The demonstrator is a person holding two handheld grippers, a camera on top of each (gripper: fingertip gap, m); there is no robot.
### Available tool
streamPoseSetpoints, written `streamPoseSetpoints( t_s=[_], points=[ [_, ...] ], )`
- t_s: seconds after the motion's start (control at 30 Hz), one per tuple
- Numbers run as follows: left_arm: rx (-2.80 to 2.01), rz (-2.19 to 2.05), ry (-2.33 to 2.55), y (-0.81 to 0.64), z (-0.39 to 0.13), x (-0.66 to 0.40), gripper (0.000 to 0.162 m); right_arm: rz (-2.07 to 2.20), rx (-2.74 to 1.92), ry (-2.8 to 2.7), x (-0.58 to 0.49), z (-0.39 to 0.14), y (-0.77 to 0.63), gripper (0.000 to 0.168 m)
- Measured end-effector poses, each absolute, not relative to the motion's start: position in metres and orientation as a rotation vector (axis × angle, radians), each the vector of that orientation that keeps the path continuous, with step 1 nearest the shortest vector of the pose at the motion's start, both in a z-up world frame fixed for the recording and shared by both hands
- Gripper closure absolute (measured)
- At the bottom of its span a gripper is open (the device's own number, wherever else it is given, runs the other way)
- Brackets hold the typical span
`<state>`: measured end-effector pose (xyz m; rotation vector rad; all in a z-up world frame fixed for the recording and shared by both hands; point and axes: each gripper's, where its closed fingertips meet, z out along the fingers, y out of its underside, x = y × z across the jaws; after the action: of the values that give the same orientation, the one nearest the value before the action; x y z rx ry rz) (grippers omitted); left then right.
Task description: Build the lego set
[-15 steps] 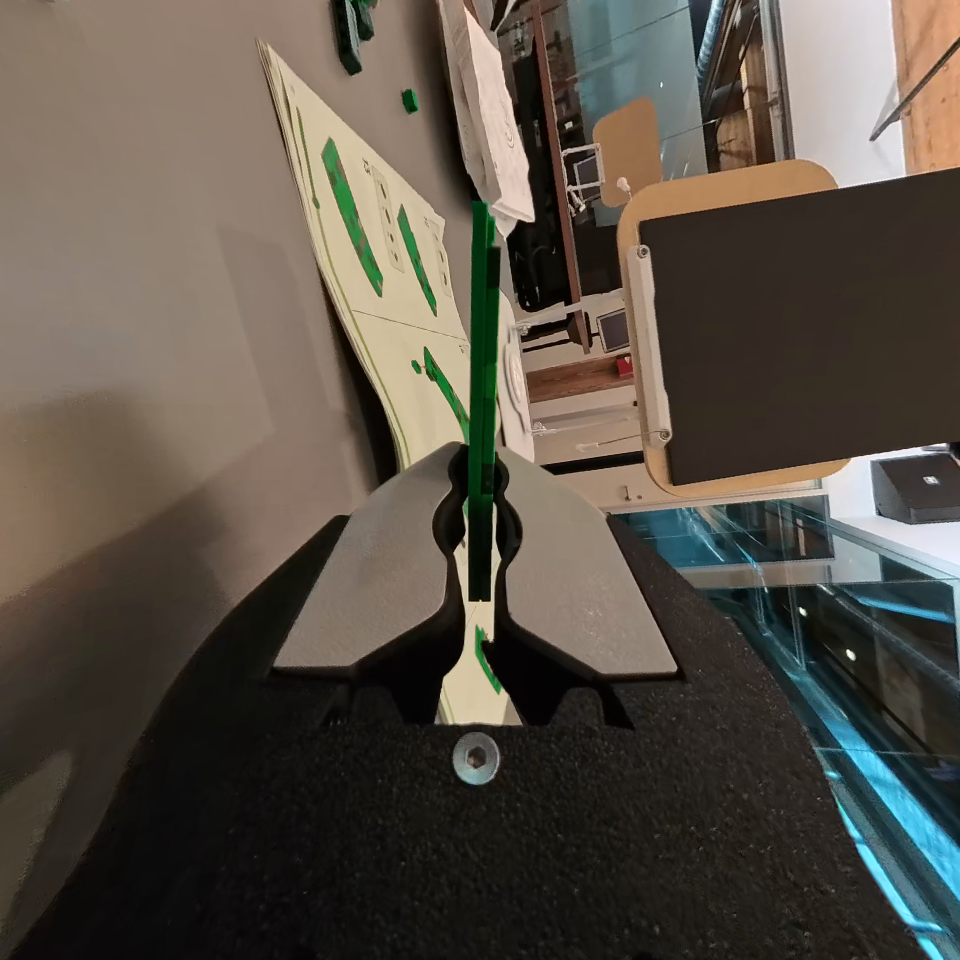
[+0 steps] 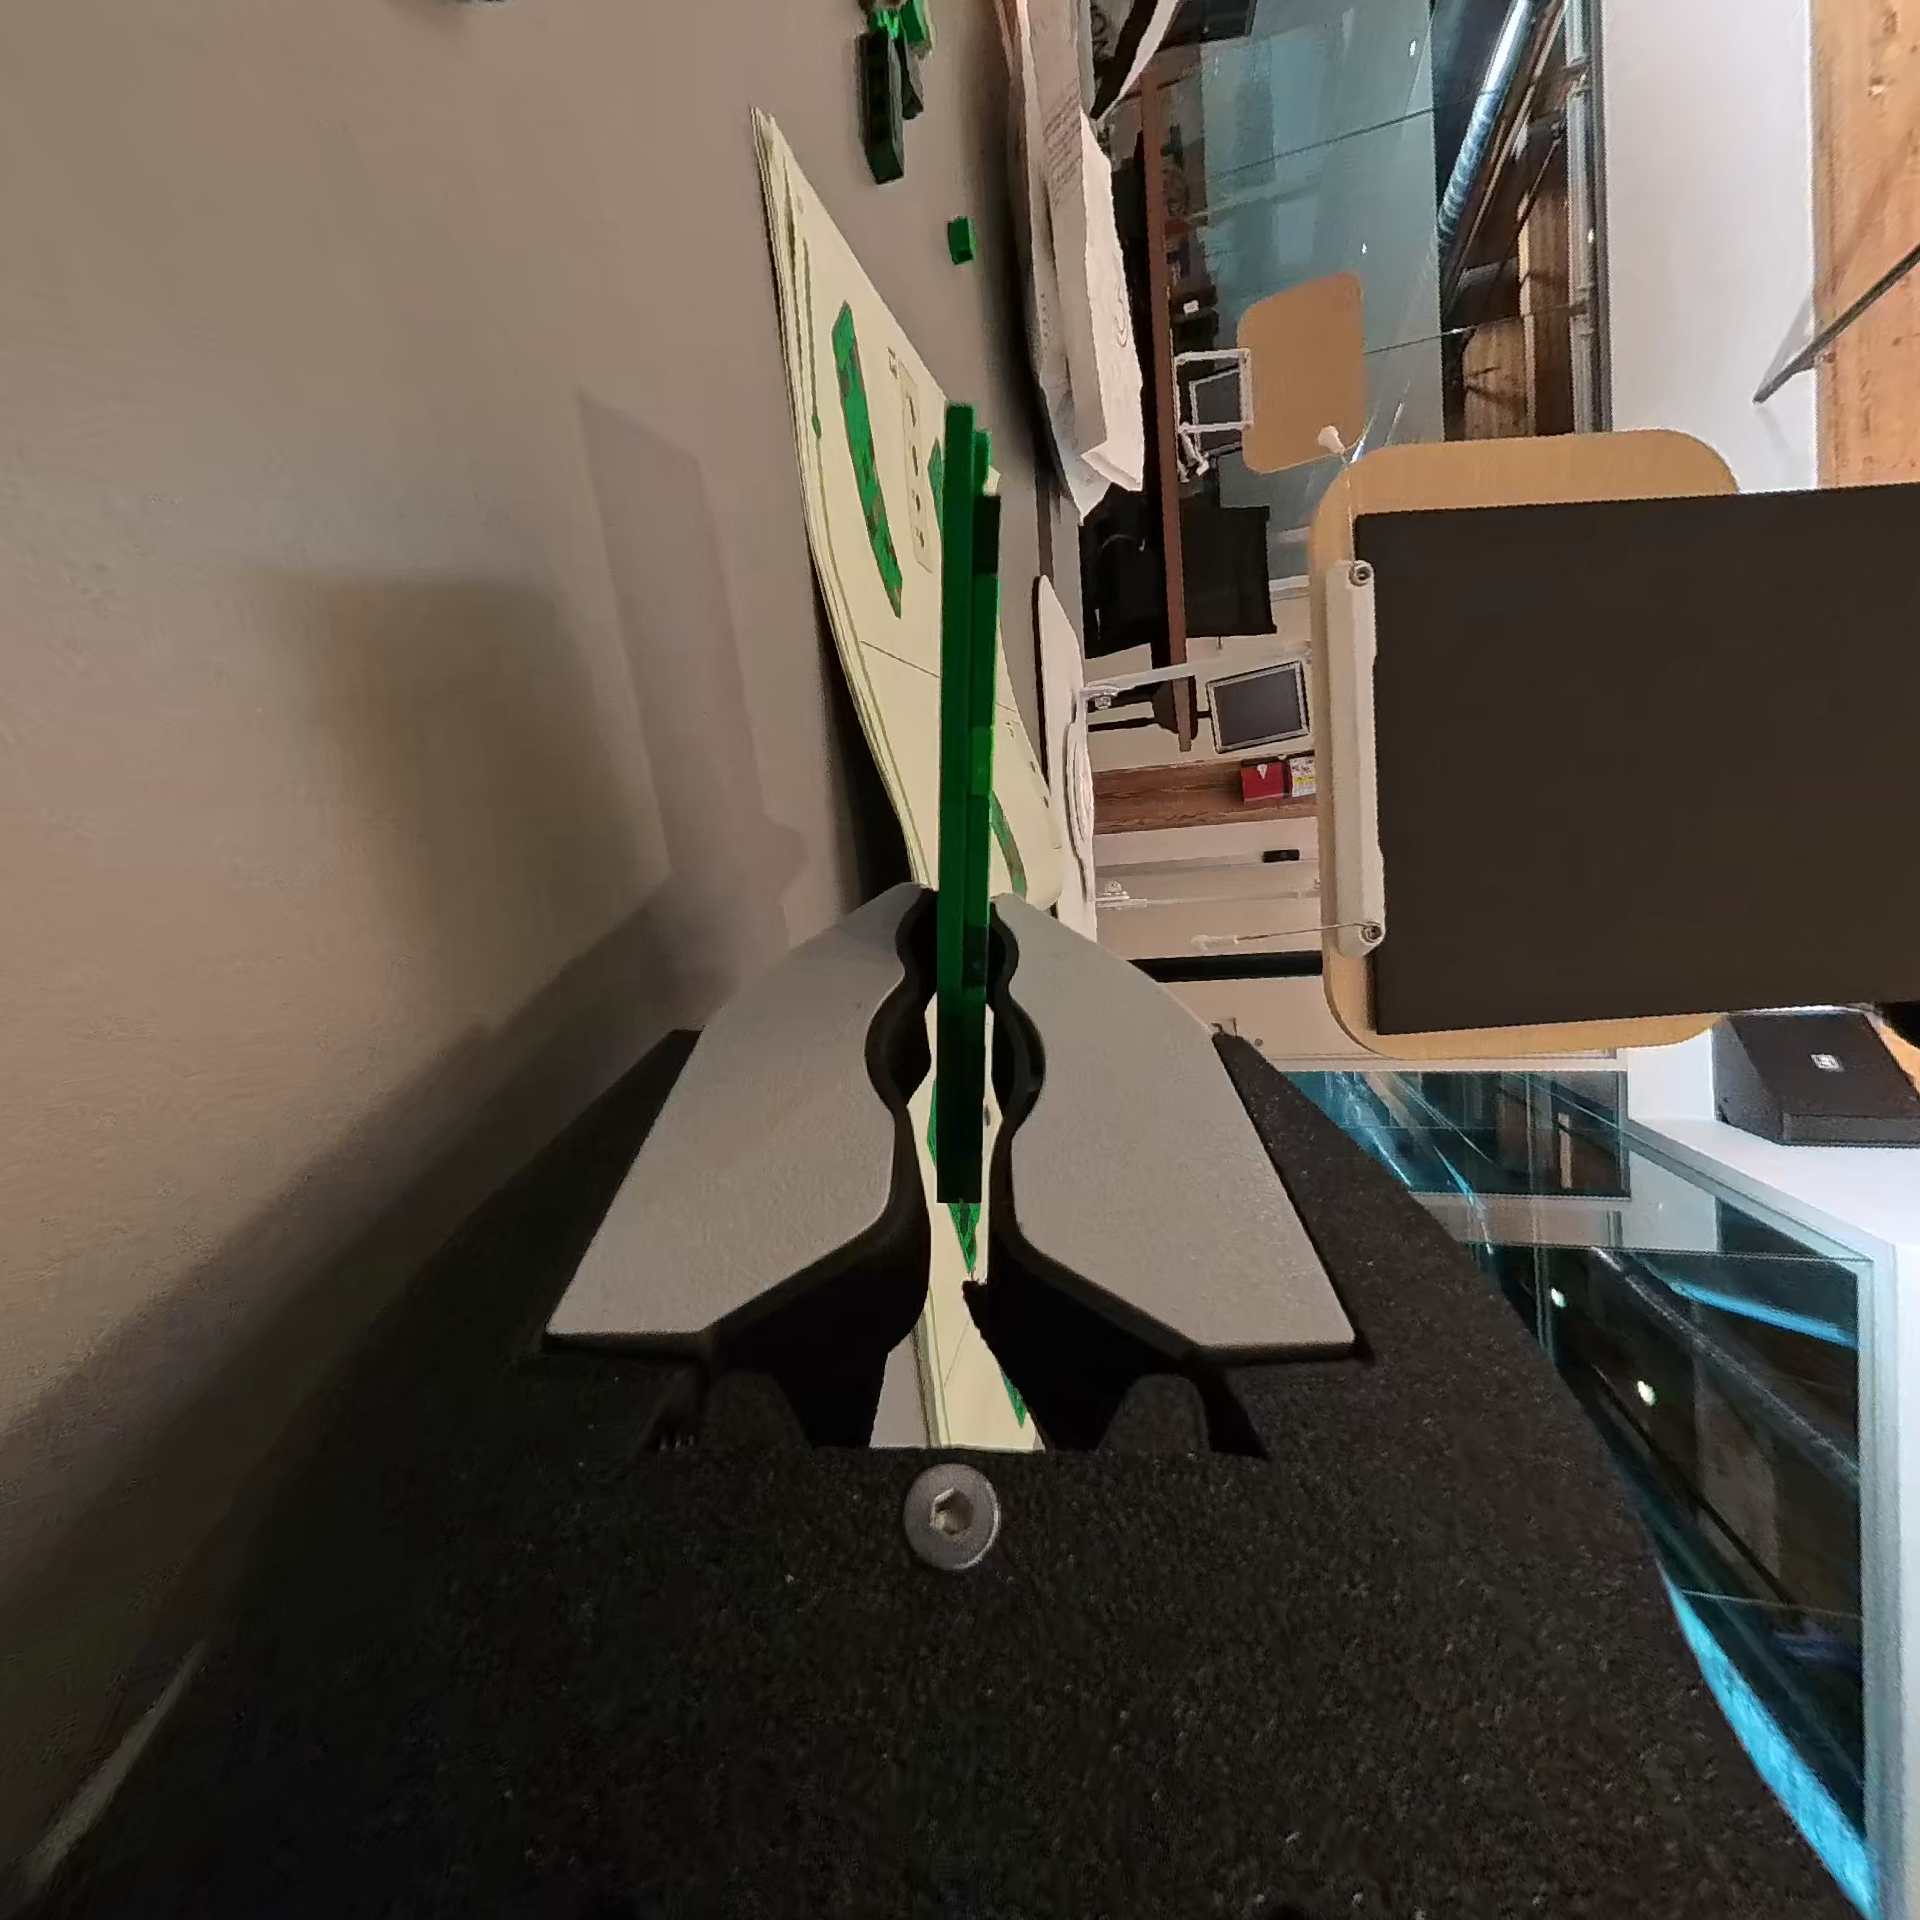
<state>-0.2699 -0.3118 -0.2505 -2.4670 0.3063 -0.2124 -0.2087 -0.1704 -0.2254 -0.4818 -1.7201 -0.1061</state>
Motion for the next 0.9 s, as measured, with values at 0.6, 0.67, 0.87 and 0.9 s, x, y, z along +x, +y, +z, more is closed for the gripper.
streamPoseSetpoints(
  t_s=[0.6,0.67,0.87,0.9],
  points=[
    [-2.450,0.056,0.367,-0.307,-0.252,-0.270,0.155,-0.076,-0.419,-1.724,-0.209,-0.222,-0.182,0.162],
    [-2.399,0.001,0.389,-0.300,-0.237,-0.262,0.155,-0.132,-0.367,-1.726,-0.209,-0.223,-0.183,0.162],
    [-2.390,-0.130,0.553,-0.286,-0.217,-0.234,0.155,-0.292,-0.179,-1.724,-0.212,-0.227,-0.197,0.162],
    [-2.395,-0.145,0.576,-0.285,-0.217,-0.231,0.155,-0.293,-0.163,-1.719,-0.213,-0.226,-0.200,0.162]
  ],
)
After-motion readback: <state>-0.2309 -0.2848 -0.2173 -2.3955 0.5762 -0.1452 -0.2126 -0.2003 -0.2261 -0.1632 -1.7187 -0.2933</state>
